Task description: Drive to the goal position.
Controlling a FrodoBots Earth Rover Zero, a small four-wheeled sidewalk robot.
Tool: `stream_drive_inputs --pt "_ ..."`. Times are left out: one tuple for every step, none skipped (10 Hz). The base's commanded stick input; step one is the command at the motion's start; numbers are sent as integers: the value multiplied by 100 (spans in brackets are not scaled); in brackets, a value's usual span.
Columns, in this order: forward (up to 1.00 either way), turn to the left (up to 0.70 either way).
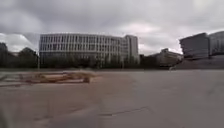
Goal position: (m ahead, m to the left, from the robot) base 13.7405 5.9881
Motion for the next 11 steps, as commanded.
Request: stream_drive_inputs --pt "100 0" --pt "100 0" --pt "100 0" --pt "100 0" --pt "100 0" --pt "100 0" --pt "100 0" --pt "100 0" --pt "100 0" --pt "100 0" --pt "100 0"
